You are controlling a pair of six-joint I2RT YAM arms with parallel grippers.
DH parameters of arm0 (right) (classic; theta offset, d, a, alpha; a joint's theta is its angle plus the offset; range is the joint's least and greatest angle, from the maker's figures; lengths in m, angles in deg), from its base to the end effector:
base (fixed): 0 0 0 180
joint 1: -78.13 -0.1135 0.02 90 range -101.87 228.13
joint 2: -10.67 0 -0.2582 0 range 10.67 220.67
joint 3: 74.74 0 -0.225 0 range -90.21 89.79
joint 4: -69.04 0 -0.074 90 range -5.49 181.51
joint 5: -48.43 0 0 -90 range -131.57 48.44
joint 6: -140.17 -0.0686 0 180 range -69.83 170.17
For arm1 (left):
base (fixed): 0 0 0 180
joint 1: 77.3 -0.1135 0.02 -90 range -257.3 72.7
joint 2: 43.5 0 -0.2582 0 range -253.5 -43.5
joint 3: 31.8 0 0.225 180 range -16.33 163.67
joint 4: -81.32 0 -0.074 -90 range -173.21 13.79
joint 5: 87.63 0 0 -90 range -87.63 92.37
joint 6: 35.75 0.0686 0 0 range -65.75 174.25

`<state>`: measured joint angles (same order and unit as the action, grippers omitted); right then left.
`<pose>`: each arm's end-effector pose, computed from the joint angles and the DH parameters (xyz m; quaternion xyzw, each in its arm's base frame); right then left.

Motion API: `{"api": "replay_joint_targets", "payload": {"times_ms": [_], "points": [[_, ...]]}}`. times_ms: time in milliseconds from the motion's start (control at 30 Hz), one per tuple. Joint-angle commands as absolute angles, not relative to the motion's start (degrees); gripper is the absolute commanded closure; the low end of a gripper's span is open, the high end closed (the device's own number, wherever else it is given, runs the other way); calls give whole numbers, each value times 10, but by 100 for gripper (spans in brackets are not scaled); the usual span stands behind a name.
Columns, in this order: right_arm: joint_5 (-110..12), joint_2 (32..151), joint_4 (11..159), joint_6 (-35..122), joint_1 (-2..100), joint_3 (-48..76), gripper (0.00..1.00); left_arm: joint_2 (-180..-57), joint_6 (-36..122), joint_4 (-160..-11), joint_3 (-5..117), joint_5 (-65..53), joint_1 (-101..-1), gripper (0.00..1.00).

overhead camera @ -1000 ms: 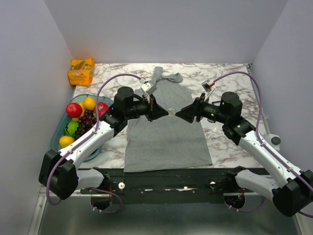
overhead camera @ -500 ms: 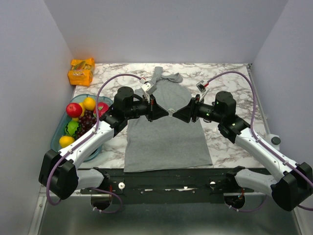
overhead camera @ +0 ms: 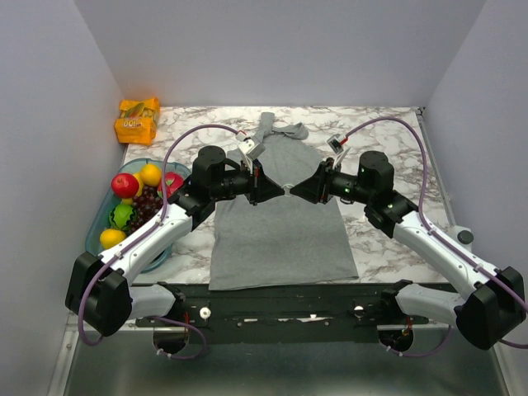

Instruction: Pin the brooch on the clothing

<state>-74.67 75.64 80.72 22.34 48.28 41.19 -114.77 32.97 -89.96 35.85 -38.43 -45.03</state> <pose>0.2104 0.1639 0.3153 -0.1913 0.7447 0.4839 0.4179 0.2168 -0.1899 0.3169 0.2875 0.7059 -0.5072 0.4024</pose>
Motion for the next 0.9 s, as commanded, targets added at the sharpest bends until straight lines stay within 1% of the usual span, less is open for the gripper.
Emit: {"api": "replay_joint_targets", "payload": {"times_ms": [0,533,867], "points": [[-731,764,796,234,477,393,64,-1141,325,-912,366,-402,-450,100],[-699,790,819,248,461,381,76,-1143,324,-918,365,-408,-443,100],[-671,805,843,261,450,367,78,-1143,327,-917,364,-409,-441,100]]}}
